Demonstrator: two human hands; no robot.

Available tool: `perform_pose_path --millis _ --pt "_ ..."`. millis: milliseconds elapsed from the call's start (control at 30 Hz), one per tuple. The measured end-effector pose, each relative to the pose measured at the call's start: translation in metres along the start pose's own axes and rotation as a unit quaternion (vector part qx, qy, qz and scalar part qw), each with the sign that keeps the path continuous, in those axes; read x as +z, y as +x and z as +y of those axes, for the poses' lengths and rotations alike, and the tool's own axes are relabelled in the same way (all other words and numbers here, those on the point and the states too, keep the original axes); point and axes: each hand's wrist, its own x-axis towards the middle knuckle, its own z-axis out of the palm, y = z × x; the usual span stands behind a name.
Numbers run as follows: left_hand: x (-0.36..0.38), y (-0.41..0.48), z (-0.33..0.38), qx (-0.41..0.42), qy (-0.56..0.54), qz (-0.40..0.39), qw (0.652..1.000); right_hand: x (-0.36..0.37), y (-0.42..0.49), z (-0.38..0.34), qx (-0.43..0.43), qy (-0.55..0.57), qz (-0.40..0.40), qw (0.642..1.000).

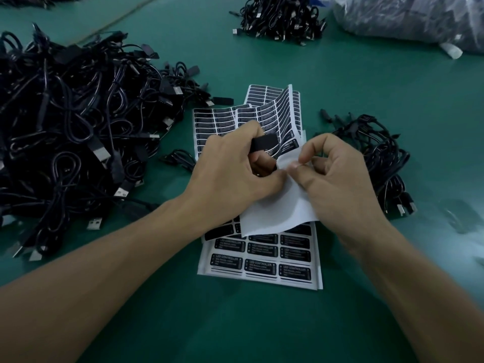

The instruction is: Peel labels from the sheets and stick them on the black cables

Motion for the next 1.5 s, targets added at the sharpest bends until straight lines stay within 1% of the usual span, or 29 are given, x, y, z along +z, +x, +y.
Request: perform_pose_path --millis 267,533,700,867,967,1033,1100,1200,1300,1367,1500 --pt "0.0 0.001 0.0 -0.043 -0.011 0.0 0.999 0.005 -0.004 0.002 -0.032 -0.005 0.026 0.999" --pt "-0.001 0.004 -0.001 -0.084 -0.007 -0.019 0.996 0.008 -0.004 0.005 -0.034 -0.013 0.037 0.999" --pt "-0.001 0.004 -0.002 -0.081 -0.003 -0.016 0.997 0.007 -0.004 0.004 -0.03 -0.014 0.042 0.999" --pt "0.0 0.006 -0.006 -0.075 0.003 0.006 0.997 0.007 -0.006 0.001 -0.019 0.0 0.052 0.998" --pt "0.0 0.006 -0.006 -0.065 0.024 0.018 0.997 0.007 -0.008 0.001 -0.038 -0.055 0.082 0.994" --pt "-0.003 0.007 -0.006 -0.063 0.031 0.028 0.997 0.007 -0.011 -0.002 -0.061 -0.125 0.092 0.986" --pt "-0.005 0.007 -0.005 -0.065 0.017 0.038 0.997 0.008 -0.015 -0.006 -0.074 -0.212 0.079 0.971" --pt "-0.007 0.008 -0.001 -0.069 -0.001 0.049 0.996 0.008 -0.02 -0.011 -0.06 -0.332 0.04 0.94" --pt "-0.007 0.008 0.0 -0.086 -0.006 0.062 0.994 0.008 -0.022 -0.014 -0.036 -0.454 0.019 0.89" --pt "-0.007 0.009 -0.001 -0.088 -0.003 0.062 0.994 0.009 -0.023 -0.015 -0.056 -0.476 0.036 0.877" --pt "-0.005 0.008 0.0 -0.078 0.006 0.068 0.995 0.015 -0.022 -0.016 -0.13 -0.43 0.084 0.89"
